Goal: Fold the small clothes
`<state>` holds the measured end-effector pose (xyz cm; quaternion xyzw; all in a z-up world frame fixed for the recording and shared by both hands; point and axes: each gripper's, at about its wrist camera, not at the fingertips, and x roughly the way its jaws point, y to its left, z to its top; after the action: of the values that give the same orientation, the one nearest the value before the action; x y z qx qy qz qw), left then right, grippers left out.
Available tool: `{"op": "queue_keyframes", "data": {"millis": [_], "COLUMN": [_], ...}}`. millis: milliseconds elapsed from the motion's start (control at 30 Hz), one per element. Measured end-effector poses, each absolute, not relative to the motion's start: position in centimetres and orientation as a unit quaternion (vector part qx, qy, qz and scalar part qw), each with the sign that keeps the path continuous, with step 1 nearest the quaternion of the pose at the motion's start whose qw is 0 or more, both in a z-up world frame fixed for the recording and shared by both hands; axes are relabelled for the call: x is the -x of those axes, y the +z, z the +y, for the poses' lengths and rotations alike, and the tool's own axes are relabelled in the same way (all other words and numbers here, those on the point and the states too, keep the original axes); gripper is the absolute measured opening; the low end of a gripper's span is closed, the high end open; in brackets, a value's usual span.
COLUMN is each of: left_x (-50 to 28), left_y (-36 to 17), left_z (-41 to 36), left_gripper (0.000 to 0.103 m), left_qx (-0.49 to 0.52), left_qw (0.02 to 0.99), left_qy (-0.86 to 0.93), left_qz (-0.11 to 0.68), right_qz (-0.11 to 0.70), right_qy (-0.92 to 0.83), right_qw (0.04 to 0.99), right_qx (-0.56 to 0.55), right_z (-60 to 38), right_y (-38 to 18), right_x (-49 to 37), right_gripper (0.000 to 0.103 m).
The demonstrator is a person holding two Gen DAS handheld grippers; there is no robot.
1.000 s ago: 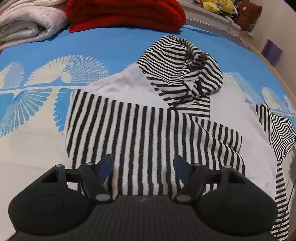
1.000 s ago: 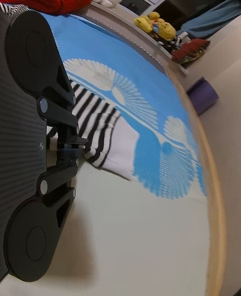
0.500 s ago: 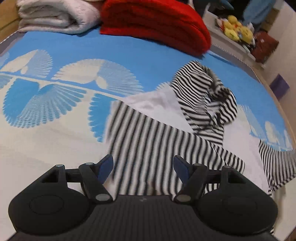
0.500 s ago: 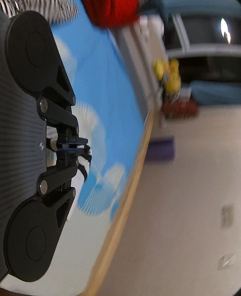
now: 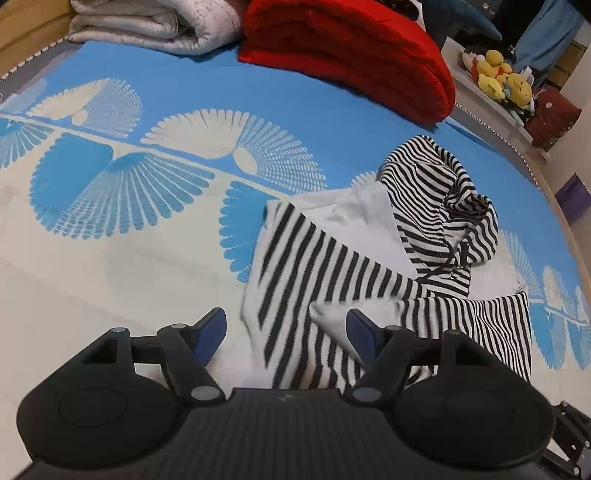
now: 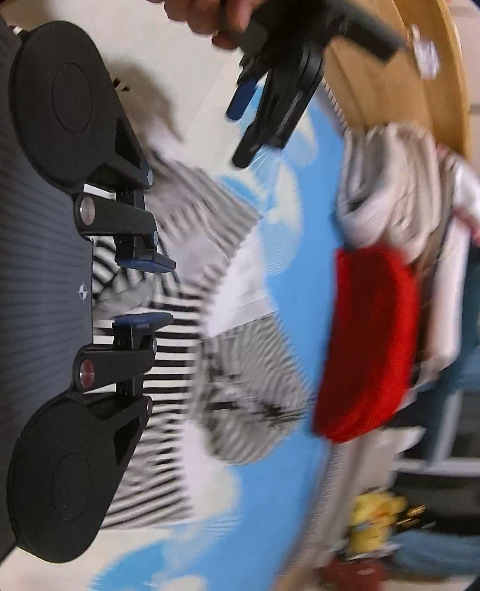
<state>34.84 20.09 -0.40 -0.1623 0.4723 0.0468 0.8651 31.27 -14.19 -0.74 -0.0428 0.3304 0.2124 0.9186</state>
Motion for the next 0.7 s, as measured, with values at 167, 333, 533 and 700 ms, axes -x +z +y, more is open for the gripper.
{"op": "queue_keyframes", "data": {"millis": [167, 333, 533, 700], "left_x": [-35.8, -36.7, -37.5, -37.7], "left_y": [-2.3, -4.0, -4.5, -5.8], "left_z": [18.8, 17.1, 15.4, 13.4], "left_gripper": [0.074, 0.069, 0.069, 0.070], "left_qx": [0.221, 0.275, 0.265, 0.286], "left_qw": [0.843, 0.826, 0.829, 0.814], "left_qy": [0.032, 0.018, 0.030, -0.004], "left_qz": [0.490, 0.491, 0.491, 0.506], "right_qz": [0.371, 0.409, 0.424, 0.463], "right_qy": [0.147, 0.093, 0.174, 0.283], "right_qw": [0.917, 0.905, 0.884, 0.837], "right_qx": [-0.011, -0.067, -0.095, -0.063], "right_z": [-16.4, -19.8, -18.5, -14.0], "right_y": [-2.0, -4.1, -6.5, -6.5], "right_x": [-33.0, -34.8, -35.5, -34.5], "right_gripper": [0.033, 0.041, 0.050, 0.050]}}
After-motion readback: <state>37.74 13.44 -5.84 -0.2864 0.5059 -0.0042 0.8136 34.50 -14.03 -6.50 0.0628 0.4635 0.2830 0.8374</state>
